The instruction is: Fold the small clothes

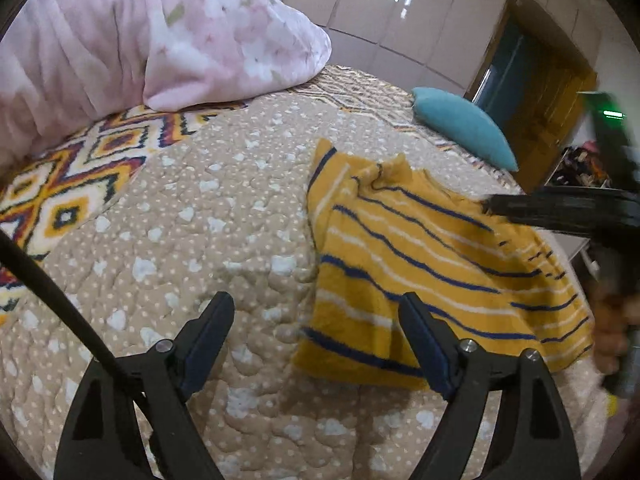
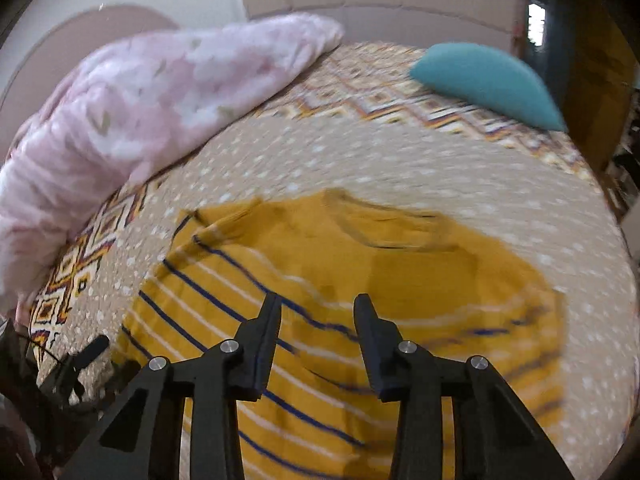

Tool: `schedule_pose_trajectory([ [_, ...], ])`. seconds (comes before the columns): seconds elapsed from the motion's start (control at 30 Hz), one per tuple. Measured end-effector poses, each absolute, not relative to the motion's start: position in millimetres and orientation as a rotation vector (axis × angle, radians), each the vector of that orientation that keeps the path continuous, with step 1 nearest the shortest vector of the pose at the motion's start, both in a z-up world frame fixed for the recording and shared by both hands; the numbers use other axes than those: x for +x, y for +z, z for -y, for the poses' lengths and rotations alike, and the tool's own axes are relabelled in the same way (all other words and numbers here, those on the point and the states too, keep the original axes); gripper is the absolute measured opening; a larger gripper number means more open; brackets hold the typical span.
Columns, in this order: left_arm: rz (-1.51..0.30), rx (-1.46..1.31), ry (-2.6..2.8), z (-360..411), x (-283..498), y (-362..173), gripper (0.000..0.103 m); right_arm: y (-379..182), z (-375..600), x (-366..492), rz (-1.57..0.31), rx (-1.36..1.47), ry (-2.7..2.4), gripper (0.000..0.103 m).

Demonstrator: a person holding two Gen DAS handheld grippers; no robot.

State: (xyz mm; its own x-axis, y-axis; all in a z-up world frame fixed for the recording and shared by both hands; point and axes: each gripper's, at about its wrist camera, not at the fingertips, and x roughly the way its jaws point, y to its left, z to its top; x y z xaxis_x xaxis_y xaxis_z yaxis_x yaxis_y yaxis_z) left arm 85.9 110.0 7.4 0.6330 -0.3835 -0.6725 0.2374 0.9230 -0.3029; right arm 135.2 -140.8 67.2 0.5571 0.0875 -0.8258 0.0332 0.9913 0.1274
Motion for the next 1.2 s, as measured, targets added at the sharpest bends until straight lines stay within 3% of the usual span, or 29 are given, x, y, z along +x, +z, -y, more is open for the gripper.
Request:
schedule_pose_trajectory([
  [0.43,-0.801,-0.321,-0.291,-164,101,17,0.083,5,30,268,-1.138,-0.17,-0.008,0.041],
  [0.67,-0.833,-0.447,-0.188,-201,113,7,0.083,59,40,225,-1.039,-0.06,0.063,0.042],
  [0.87,-0.837,-0.437,-0.154,-203,115,5,0.083,23,3,195,-1.121,-0.133,0.142,0.042],
  [0.93,-0.834,-0.423,-0.147,-201,114,6,0.083,6,0,201,-1.154,-0.158,0.128,0.047],
  [1.07,-0.818,-0.413,-0.13,-203,112,10,0.083,25,9,199,-1.137,-0.048,0.125,0.048],
  [1.2,-0.806,-0.399,-0.106,-208,111,13,0.083,37,7,191,-1.12,-0.015,0.137,0.063],
])
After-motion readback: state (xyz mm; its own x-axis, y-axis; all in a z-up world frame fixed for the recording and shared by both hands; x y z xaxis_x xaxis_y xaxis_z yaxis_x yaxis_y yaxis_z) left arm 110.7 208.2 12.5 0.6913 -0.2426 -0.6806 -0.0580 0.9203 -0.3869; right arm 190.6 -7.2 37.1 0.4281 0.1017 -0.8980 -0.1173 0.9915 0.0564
